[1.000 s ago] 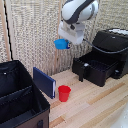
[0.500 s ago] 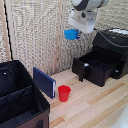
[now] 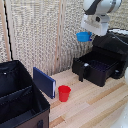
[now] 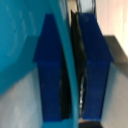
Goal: Gently grip the air fryer handle with your gripper and kindly pull it open by sliding your gripper away from the base. Gradually bring your gripper in line with the blue bowl and gently capture it, without tightening your grip too much. Securely place the blue bowl inside the opened air fryer with a steady position. Liberate your robot's gripper, and withdraw your gripper from the proximity of the air fryer.
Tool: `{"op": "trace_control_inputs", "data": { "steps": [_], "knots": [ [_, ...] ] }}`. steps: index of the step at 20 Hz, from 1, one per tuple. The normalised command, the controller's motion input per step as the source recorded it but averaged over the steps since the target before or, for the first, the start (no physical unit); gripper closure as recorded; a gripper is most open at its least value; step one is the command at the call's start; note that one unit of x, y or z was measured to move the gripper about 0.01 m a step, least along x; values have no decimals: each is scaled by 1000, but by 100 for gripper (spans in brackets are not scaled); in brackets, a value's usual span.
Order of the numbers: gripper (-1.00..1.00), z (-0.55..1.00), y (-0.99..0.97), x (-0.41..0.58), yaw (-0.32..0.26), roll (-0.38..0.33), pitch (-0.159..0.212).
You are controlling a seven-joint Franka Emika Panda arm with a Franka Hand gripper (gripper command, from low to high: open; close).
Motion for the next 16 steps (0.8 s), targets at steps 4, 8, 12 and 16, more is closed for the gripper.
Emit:
{"op": "trace_control_inputs", "data": {
  "steps": [4, 8, 12, 16],
  "knots": [
    [100, -363, -488, 314, 0, 0, 182],
    [100, -409, -440, 355, 0, -5, 155],
    [100, -324, -499, 288, 0, -30, 118],
    [100, -255, -558, 114, 28, -20, 141]
  ]
}}
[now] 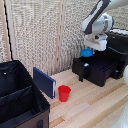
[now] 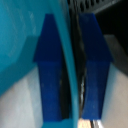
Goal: Gently grip the air fryer handle with your gripper and kindly pull it open by sliding your gripper away from the base. Gradually bring your gripper in line with the blue bowl and gently capture it, without tightening your grip too much. Securely place the blue bowl inside the opened air fryer with a steady position. Liberate your robot's gripper, and withdraw your gripper from the proximity of the air fryer.
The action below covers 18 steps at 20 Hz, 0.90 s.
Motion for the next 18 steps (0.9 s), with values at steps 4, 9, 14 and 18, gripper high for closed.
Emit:
{"op": "trace_control_inputs", "data": {
  "steps": [4, 9, 14, 18],
  "knots": [
    [100, -361, -379, 0, 88, -2, 165],
    [100, -270, -310, -2, 79, -14, 178],
    [100, -191, -170, 0, 74, -5, 111],
    [-100, 224, 0, 0, 37, 11, 5]
  ]
}}
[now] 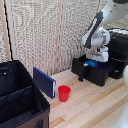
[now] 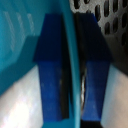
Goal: Gently grip the air fryer handle with your gripper and kindly pull it open by sliding your gripper away from the base. Gradually bring your gripper in line with the blue bowl and gently capture it, without tightening your grip too much. Securely place the blue bowl inside the opened air fryer with a steady position. Liberate your robot's gripper, and withdraw your gripper from the proximity of the air fryer.
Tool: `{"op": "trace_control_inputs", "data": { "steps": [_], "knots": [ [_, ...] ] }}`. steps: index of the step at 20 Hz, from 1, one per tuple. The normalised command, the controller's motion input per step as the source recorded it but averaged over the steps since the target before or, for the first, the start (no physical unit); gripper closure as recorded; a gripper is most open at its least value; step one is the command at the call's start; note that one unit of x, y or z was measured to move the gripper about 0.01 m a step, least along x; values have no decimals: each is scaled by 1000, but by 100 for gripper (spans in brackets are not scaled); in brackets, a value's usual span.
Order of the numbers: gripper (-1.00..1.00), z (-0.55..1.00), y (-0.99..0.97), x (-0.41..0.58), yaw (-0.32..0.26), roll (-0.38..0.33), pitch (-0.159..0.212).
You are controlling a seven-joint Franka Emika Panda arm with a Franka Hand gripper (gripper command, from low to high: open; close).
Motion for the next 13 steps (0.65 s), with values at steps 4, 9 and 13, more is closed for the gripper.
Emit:
{"op": "trace_control_inputs", "data": {
  "steps": [4, 9, 13],
  "knots": [
    [-100, 722, -31, 55, 65, 77, 0],
    [-100, 811, -46, 119, 33, 46, 0],
    [-100, 769, -12, 155, 64, 23, 0]
  ]
}}
